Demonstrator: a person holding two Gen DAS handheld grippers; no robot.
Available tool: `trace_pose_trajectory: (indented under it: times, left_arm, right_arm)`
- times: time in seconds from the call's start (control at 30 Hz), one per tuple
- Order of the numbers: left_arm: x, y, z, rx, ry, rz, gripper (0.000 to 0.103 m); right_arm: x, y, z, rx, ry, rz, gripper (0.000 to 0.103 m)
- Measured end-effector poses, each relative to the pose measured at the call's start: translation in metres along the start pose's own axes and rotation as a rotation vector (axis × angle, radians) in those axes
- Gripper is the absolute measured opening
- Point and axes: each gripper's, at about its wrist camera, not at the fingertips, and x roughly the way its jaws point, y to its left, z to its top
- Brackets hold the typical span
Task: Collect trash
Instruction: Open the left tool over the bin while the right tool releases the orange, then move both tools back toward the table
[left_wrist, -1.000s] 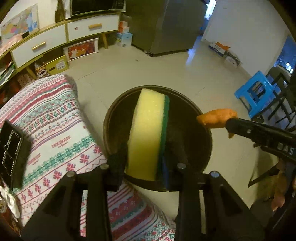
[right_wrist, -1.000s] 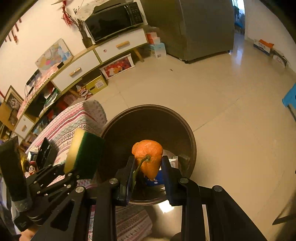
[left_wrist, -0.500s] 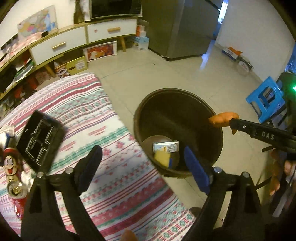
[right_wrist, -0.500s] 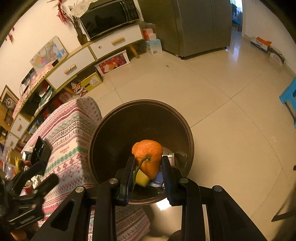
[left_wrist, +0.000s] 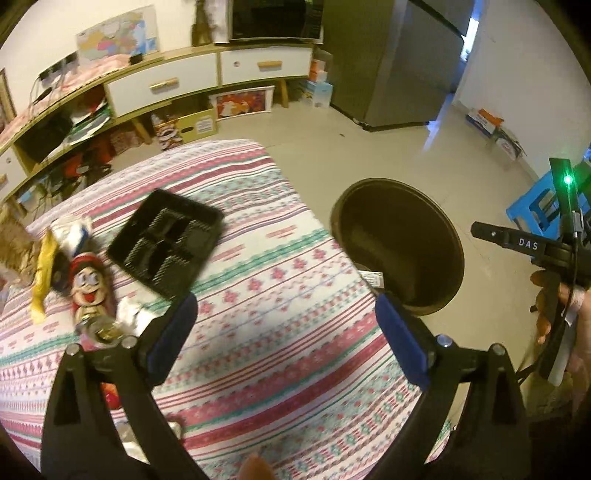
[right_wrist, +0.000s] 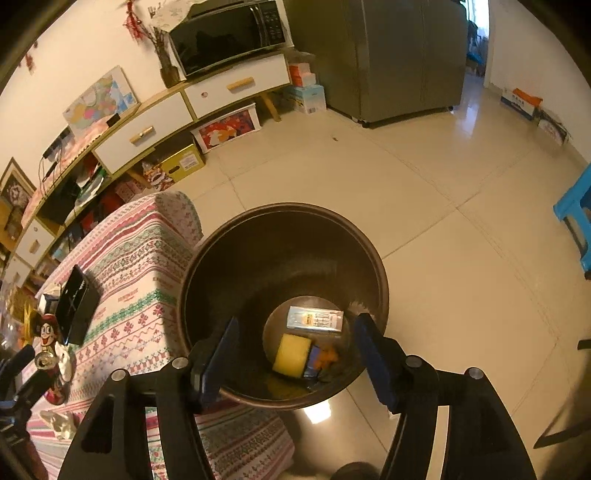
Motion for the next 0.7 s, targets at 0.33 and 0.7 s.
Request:
trace_pose_trajectory:
  times: [0.33, 0.7]
  left_arm:
    - [-0.02, 0.058, -0.021, -0.104, 0.008, 0.056, 0.097]
    - [-0.038, 0.122, -0.046, -0.226, 0.017, 0.133, 0.103]
  right_arm:
    - [-0.014, 0.016, -0.005, -0.004, -0.009, 0.009, 0.071]
    - [-0.025, 0.066, -0.016, -0.105, -0.034, -0.004, 0.094]
